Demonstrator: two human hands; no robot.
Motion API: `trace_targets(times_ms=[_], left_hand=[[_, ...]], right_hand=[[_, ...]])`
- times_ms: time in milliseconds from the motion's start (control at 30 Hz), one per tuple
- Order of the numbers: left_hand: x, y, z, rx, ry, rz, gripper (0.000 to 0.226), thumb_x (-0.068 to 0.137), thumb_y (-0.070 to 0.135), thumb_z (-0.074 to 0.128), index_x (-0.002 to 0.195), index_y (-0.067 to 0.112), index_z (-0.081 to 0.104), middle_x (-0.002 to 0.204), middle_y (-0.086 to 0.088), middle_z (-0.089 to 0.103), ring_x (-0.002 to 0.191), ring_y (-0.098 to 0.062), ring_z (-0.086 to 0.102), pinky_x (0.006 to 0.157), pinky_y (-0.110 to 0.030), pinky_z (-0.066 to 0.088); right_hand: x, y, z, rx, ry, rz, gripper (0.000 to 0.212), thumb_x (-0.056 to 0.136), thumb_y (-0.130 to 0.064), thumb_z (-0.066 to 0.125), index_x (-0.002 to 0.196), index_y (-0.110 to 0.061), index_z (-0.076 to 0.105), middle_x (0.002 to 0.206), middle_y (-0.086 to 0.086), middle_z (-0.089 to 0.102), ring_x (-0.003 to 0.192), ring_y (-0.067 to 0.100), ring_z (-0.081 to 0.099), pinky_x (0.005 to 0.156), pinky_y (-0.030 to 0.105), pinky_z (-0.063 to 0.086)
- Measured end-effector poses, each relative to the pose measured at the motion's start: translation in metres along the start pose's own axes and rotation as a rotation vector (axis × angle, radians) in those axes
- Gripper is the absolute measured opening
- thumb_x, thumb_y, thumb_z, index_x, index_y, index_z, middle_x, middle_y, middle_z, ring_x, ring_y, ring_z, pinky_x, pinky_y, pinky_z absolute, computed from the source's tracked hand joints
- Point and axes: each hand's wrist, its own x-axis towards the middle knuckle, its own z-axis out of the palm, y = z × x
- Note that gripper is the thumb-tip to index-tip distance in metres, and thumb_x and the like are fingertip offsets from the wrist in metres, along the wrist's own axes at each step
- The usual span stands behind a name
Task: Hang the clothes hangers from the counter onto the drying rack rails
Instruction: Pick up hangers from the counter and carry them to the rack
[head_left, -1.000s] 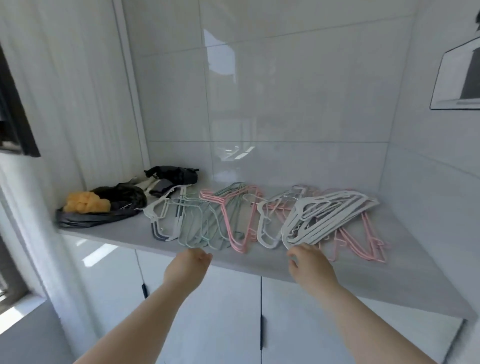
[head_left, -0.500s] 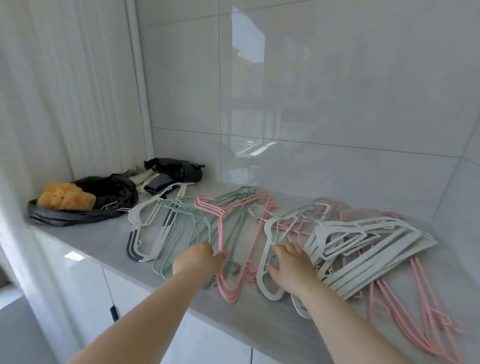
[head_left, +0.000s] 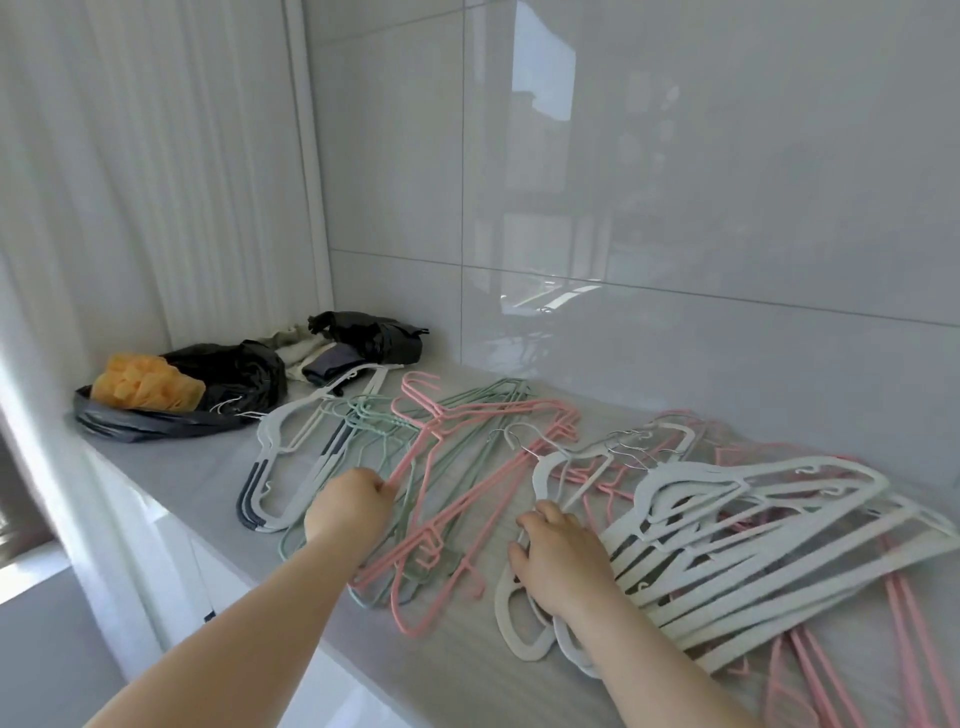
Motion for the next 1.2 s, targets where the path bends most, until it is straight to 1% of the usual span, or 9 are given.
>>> trace_targets(times_ms=[100,233,333,500,633,700,833,1000,1200], left_hand=[[0.001,-0.004,-0.002,-0.023,0.047,-0.001,0.041,0.095,0.03,0.043,0.058,0.013,0.041,0.058,-0.002,0.045,0.068,-0.026,0.047,0.057,-0.026,0.034],[-0.001,-0.009,-0.005,-0.004,0.137,0.034,0.034,0.096,0.03,0.04,0.073,0.009,0.055,0.072,-0.006,0.055,0.072,-0.026,0.048,0.059,-0.027,0.034],[0.0,-0.014,-0.008,-0.002,0.152,0.04,0.032,0.097,0.031,0.038,0.075,0.011,0.052,0.082,-0.009,0.065,0.073,-0.027,0.055,0.06,-0.027,0.038],[0.0,-0.029,-0.015,-0.096,0.125,-0.022,0.033,0.096,0.027,0.039,0.074,0.007,0.054,0.081,-0.015,0.068,0.081,-0.032,0.063,0.067,-0.032,0.044],[-0.004,-0.039,-0.025,-0.122,0.166,-0.025,0.035,0.096,0.027,0.039,0.076,0.004,0.056,0.073,-0.013,0.063,0.074,-0.032,0.06,0.056,-0.029,0.038],[-0.007,-0.042,-0.031,-0.161,0.213,-0.028,0.032,0.096,0.026,0.039,0.083,0.004,0.059,0.076,-0.016,0.063,0.075,-0.034,0.06,0.058,-0.029,0.038],[-0.014,-0.046,-0.051,-0.304,0.32,-0.051,0.028,0.096,0.023,0.039,0.085,0.007,0.059,0.066,-0.012,0.057,0.069,-0.033,0.056,0.065,-0.034,0.043],[-0.026,-0.054,-0.066,-0.279,0.367,-0.043,0.03,0.096,0.026,0.04,0.094,0.009,0.065,0.055,0.001,0.051,0.067,-0.027,0.049,0.054,-0.027,0.032],[-0.051,-0.069,-0.09,-0.289,0.386,-0.033,0.027,0.094,0.03,0.044,0.086,0.017,0.065,0.057,0.002,0.055,0.07,-0.029,0.056,0.063,-0.029,0.041]], right_hand=[[0.0,0.001,0.0,-0.005,0.016,-0.007,0.039,0.097,-0.031,0.033,0.129,-0.014,0.045,0.139,0.003,0.036,0.121,0.025,0.042,0.098,0.033,0.034],[-0.002,-0.001,-0.001,-0.001,0.022,-0.013,0.038,0.097,-0.031,0.033,0.129,-0.015,0.045,0.141,0.003,0.035,0.122,0.024,0.042,0.098,0.032,0.034],[-0.004,0.0,-0.003,0.005,0.016,-0.021,0.039,0.097,-0.031,0.032,0.131,-0.015,0.044,0.142,0.002,0.033,0.122,0.024,0.042,0.098,0.032,0.034],[-0.003,0.0,-0.007,0.021,-0.006,0.004,0.039,0.095,-0.036,0.038,0.125,-0.014,0.047,0.131,0.003,0.041,0.117,0.023,0.045,0.095,0.032,0.037],[-0.001,-0.005,-0.008,0.0,-0.025,0.044,0.039,0.092,-0.038,0.043,0.122,-0.013,0.047,0.126,0.005,0.041,0.113,0.024,0.047,0.09,0.032,0.039],[-0.001,-0.007,-0.007,-0.013,-0.013,0.059,0.036,0.092,-0.035,0.043,0.12,-0.013,0.048,0.126,0.006,0.041,0.111,0.024,0.048,0.089,0.032,0.039],[0.001,-0.008,-0.006,-0.047,0.0,0.066,0.037,0.092,-0.035,0.041,0.122,-0.015,0.048,0.129,0.005,0.041,0.115,0.024,0.044,0.094,0.033,0.036],[0.003,-0.011,-0.012,-0.112,0.034,0.072,0.04,0.092,-0.038,0.04,0.124,-0.016,0.048,0.133,0.004,0.043,0.124,0.025,0.036,0.1,0.035,0.03],[0.002,-0.036,-0.036,-0.061,0.192,-0.083,0.041,0.094,-0.036,0.04,0.131,-0.016,0.042,0.139,0.003,0.039,0.129,0.023,0.034,0.106,0.033,0.027]])
